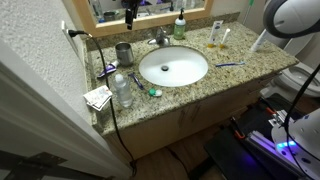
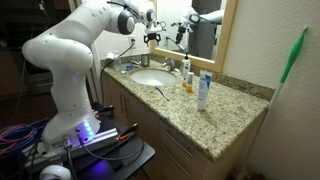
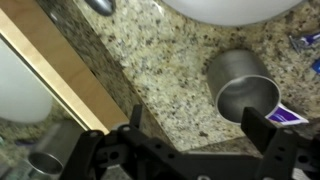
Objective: Close the faucet, move the cup to the right of the counter, then pick the toothbrush and put it in the cup
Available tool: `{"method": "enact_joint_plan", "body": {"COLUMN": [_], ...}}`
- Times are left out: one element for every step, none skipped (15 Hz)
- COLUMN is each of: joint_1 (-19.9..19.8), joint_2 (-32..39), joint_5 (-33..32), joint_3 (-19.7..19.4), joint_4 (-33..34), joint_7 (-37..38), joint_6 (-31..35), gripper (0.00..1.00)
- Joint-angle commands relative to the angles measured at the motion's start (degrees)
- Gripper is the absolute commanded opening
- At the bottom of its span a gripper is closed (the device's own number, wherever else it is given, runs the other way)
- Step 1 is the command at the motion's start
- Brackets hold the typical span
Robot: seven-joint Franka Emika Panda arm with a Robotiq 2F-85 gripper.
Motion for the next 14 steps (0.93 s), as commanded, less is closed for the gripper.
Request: {"method": "enact_joint_plan", "body": {"joint_1": [0.7,1.35,1.63,1.57,1.19,0.36,-0.28,-0.31,-0.08,0.12,0.67,0.23,0.25,0.28], "joint_2": [-0.01,0.0,0.05,0.15,1.81,2.88,3.93,4.78,5.73,6.74,7.74,5.11,5.99,6.66], "joint_5": [0.0,-0.06,-0.09,-0.09,0.74,2.12,3.55,4.47,5.14,5.5,5.13,4.62,4.62,4.62], "joint_3": [1.0,1.35,1.25,1.16,1.06,1.87,3.03,3.22,2.99,2.42,1.1,1.75,1.62,1.58], "joint_4": [-0.03,0.05,0.05,0.05,1.79,2.61,3.2,3.76,4.63,5.3,6.01,2.37,2.83,3.34], "joint_7": [-1.39,-1.31,-0.93,-0.9,0.87,1.17,0.09,0.26,1.53,3.1,6.11,3.55,4.84,5.42], "joint_6": [1.4,1.77,1.75,1.75,0.18,-0.17,0.24,-0.15,-0.83,-0.96,-1.35,0.53,0.47,0.47], "gripper": [1.0,1.0,1.0,1.0,1.0,1.0,1.0,1.0,1.0,1.0,1.0,1.0,1.0,1.0]}}
